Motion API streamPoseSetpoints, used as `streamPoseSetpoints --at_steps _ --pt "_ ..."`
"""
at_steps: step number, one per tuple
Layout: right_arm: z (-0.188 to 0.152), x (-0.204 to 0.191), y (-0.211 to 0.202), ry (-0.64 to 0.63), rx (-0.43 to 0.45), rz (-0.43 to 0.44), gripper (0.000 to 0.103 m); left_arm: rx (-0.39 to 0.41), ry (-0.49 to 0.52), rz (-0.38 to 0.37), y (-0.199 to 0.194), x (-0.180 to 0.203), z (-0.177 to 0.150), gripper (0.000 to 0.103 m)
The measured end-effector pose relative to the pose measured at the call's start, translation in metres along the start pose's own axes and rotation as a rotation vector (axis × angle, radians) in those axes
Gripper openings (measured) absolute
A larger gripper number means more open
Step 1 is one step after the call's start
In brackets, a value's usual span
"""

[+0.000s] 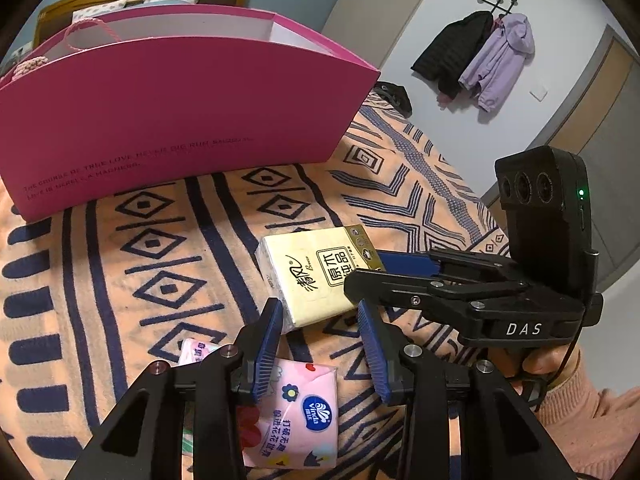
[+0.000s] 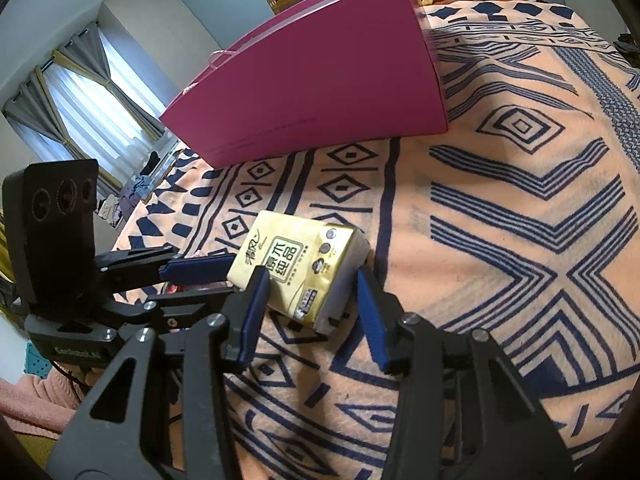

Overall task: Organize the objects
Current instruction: 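Grasp the yellow tissue pack with the right gripper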

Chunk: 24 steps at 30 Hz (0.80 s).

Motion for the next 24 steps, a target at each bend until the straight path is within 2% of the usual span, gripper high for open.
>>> streamPoseSetpoints --at_steps 24 --pt "0.012 -0.019 -0.027 -0.077 0.067 -0.031 0.047 0.091 0.055 0.003 -0.027 0.023 0.001 0.039"
Point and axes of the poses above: each gripper's, at about its wrist camera, not at the fingertips, and y roughly the way its jaws point, x to its right, z to its top, the point moved 2 cm from there along y, roughly the way its jaws point, and after that the axes turned 15 degrees about -y, right-handed, at the moved point
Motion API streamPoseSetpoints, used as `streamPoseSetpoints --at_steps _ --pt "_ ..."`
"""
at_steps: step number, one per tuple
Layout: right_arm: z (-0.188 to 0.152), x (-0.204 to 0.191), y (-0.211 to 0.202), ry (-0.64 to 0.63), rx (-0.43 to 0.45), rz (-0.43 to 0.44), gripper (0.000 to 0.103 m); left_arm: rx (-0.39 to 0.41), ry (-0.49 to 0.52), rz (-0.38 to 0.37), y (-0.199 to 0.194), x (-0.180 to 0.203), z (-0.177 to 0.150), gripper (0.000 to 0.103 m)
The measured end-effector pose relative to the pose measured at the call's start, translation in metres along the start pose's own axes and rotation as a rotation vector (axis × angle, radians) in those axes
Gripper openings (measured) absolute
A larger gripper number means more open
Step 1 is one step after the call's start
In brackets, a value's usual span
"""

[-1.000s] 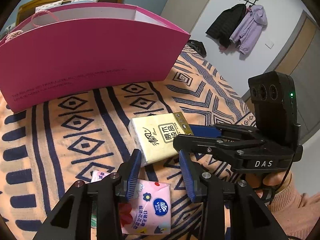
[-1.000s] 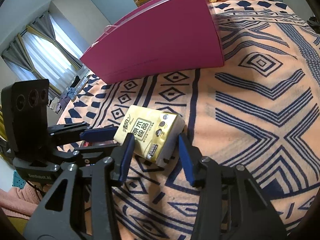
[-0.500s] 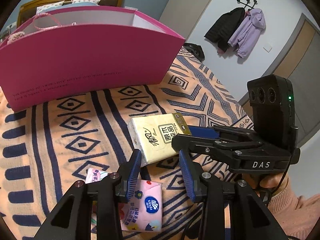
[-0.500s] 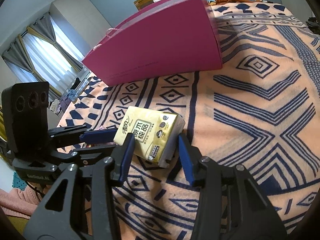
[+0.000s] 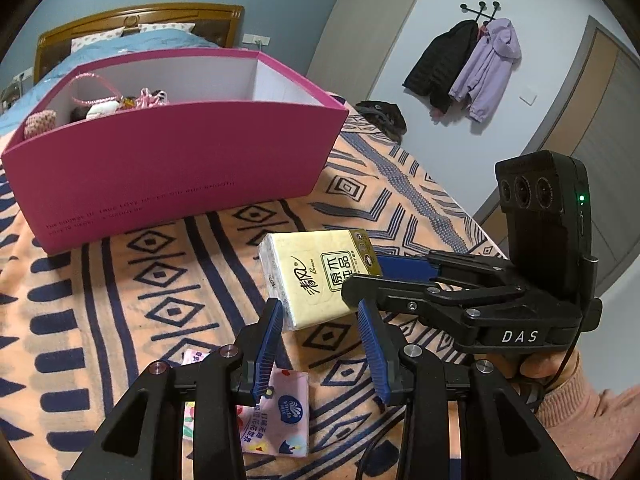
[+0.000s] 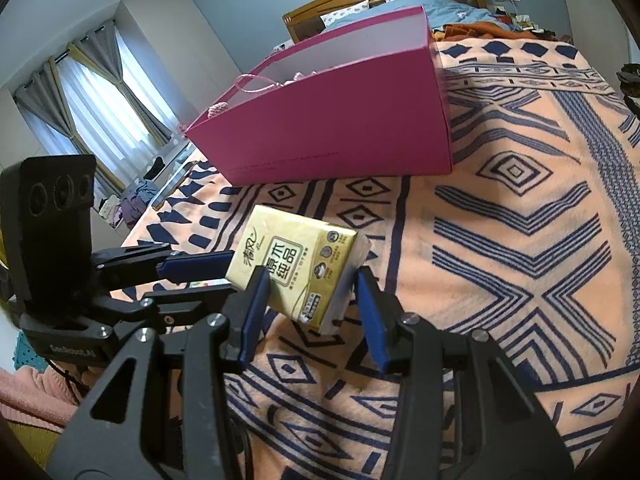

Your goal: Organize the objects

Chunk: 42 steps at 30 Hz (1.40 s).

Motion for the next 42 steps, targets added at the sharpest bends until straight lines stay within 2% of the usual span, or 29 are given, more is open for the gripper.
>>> streamPoseSetpoints --at_steps 15,42 --pt "0.016 -0.005 -0.015 -0.040 0.051 -0.012 0.047 0.053 0.026 -0.009 -0.017 0.010 0.011 0.039" --pt "0.031 -0.011 -0.028 -0.082 0.088 -0.027 0.047 0.114 0.061 -0.007 -0.032 0.023 0.031 0.039"
Point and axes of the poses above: each gripper's, at about its wrist camera, not at the fingertips, and y roughly the way its jaws point, x to its right, z to its top, the point moved 2 cm from there along y, roughly the way its jaws point, and after that the axes turned 15 degrees about -y, right-handed, at the moved point
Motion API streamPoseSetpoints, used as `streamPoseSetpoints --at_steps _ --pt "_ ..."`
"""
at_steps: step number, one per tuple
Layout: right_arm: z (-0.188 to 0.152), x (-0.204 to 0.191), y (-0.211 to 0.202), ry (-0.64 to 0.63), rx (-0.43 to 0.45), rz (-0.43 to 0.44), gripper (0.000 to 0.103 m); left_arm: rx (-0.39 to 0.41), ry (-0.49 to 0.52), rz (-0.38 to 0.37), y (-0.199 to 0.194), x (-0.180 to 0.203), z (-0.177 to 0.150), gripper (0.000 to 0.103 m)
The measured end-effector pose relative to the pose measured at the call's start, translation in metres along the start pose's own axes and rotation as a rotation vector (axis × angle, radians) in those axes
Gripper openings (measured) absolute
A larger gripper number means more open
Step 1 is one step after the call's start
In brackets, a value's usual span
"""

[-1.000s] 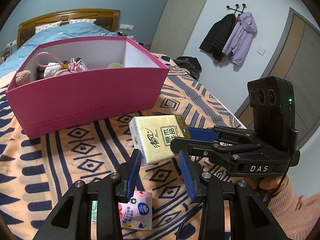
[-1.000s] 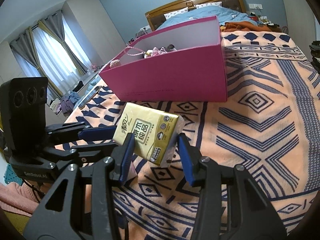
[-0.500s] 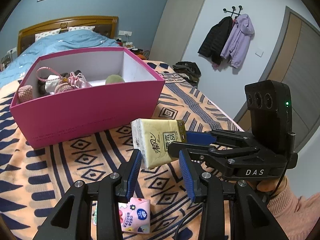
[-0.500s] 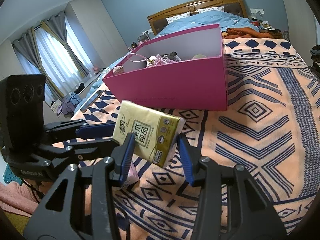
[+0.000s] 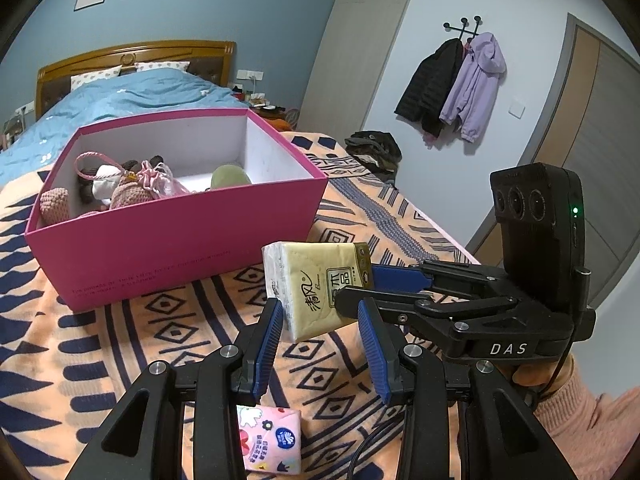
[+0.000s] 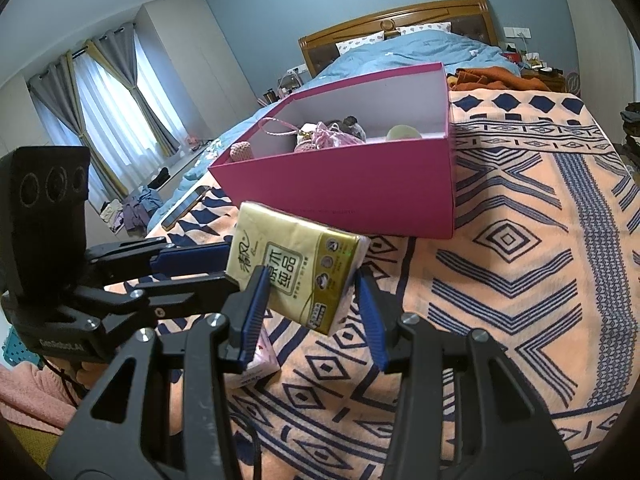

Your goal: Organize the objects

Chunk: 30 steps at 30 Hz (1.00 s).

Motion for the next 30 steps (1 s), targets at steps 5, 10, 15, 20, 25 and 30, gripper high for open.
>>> streamPoseSetpoints --at_steps 5,10,15,20,25,30 --pt "0.004 0.001 -0.002 -0.006 0.007 -0.005 0.047 0.006 0.002 -0.002 0.000 0.001 0.003 0.039" --pt "0.009 0.001 -0.003 -0.018 0.016 -0.010 0.047 0.017 0.001 0.003 -0.001 0.000 0.005 0.039" --pt "0.015 0.000 -0.004 -0.033 0.028 -0.010 0.047 0.030 -0.004 0.003 -0.004 -0.001 0.009 0.039" --pt "0.019 -0.001 -0.005 -0.039 0.036 -0.010 0.047 0.039 -0.007 0.001 -0.006 -0.002 0.012 0.039" --pt "0.025 -0.001 -0.006 -0.048 0.047 -0.012 0.047 0.041 -0.015 0.001 -0.005 -0.005 0.015 0.039" --pt "0.032 0.000 -0.007 -0.053 0.062 -0.016 0.047 0.043 -0.023 -0.007 -0.005 -0.006 0.021 0.039"
Point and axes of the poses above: each gripper's, at about its wrist camera, not at the fingertips, and y roughly the way its jaws point, x to its right, z to its top, the point moved 2 cm from there along y, roughly the way its jaws point, and after that the axes turned 15 degrees about -y, right-handed, at the moved point
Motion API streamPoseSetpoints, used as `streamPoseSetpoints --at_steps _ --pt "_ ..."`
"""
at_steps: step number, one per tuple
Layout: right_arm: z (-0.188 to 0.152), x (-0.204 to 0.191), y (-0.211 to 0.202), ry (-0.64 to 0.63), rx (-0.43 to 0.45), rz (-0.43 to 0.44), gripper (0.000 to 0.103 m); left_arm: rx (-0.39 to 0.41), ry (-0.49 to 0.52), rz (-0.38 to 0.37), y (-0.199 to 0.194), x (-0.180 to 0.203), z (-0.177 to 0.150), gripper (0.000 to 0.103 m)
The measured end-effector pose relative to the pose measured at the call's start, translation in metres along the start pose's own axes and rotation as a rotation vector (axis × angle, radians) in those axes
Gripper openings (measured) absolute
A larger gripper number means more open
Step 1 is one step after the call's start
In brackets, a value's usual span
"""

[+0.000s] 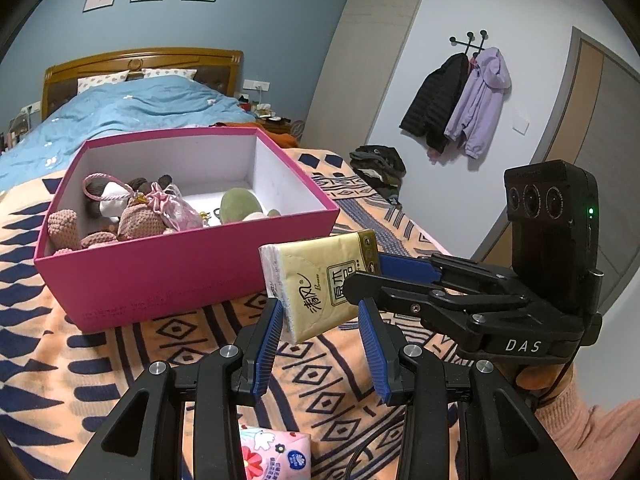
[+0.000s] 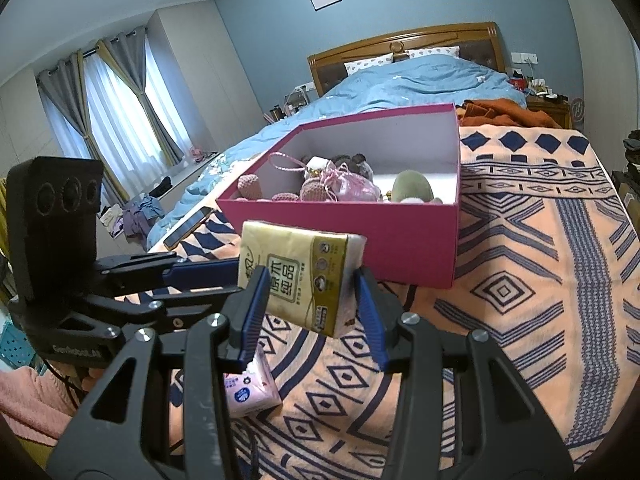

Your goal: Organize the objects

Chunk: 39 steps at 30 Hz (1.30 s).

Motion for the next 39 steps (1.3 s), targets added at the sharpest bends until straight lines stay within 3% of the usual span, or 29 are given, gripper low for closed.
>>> streamPoseSetpoints --at_steps 39 --pt "0.028 0.024 0.010 0.004 0.048 -0.013 0.047 0.046 0.013 0.002 0.005 0.000 0.034 0.039"
Point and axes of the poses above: each gripper's, at about its wrist camera, not at the fingertips, and y roughly the way its jaws point, x to its right, z to its top, the point moved 2 cm from there along y, roughly the way its jaws point, and after that the axes turned 15 degrees about -y, right-handed, at the moved point
